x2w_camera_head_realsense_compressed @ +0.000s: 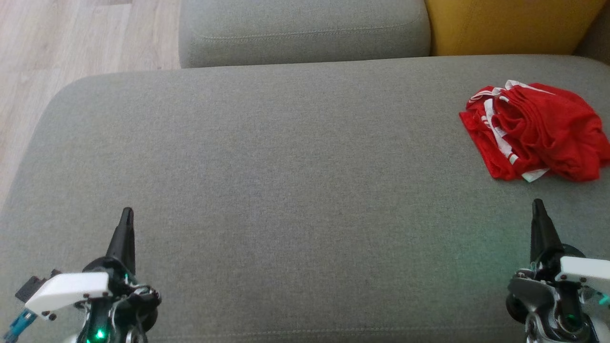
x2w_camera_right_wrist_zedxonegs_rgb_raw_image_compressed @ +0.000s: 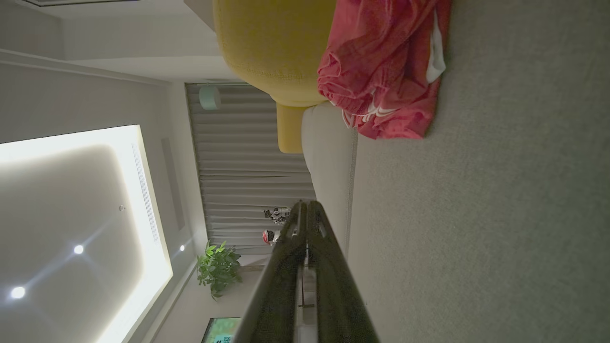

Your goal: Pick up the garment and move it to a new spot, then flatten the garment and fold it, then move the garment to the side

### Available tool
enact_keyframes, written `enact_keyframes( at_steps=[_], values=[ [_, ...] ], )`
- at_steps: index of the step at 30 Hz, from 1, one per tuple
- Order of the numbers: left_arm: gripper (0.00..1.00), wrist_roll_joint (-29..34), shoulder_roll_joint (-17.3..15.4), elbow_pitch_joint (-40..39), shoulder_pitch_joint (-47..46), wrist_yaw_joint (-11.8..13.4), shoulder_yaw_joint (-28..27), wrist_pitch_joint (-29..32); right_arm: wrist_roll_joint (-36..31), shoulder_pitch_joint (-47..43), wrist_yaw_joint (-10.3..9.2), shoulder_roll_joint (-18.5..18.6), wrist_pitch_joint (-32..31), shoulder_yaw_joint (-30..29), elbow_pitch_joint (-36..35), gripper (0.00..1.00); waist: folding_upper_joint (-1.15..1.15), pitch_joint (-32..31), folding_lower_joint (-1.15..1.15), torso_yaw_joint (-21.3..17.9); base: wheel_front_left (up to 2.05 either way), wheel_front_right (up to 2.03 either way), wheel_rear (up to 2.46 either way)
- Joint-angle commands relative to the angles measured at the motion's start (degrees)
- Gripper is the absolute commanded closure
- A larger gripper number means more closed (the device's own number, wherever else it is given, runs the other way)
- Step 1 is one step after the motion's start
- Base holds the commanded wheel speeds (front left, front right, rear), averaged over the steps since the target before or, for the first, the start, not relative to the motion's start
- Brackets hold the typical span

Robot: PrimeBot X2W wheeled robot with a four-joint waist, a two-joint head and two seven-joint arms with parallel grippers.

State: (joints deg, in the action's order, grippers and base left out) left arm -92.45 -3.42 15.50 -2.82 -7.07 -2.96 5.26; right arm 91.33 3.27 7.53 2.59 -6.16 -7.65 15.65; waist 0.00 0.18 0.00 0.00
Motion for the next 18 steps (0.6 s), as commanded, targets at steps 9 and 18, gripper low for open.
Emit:
enact_keyframes(
  at_steps=[9, 18],
  values=[
    [1.00, -0.6, -0.2, -1.5, -3.3, -0.4, -2.5, 0.4, 0.8, 2.9, -0.04, 0.3, -0.4, 1.1, -1.6, 1.00, 0.00, 0.0, 0.00, 0.0, 0.00, 0.00, 0.00],
    [1.00, -0.5, -0.1, -1.5, -3.3, -0.4, -2.6, 0.5, 0.8, 2.9, -0.04, 0.3, -0.4, 1.1, -1.6, 1.00, 0.00, 0.0, 0.00, 0.0, 0.00, 0.00, 0.00]
  ],
)
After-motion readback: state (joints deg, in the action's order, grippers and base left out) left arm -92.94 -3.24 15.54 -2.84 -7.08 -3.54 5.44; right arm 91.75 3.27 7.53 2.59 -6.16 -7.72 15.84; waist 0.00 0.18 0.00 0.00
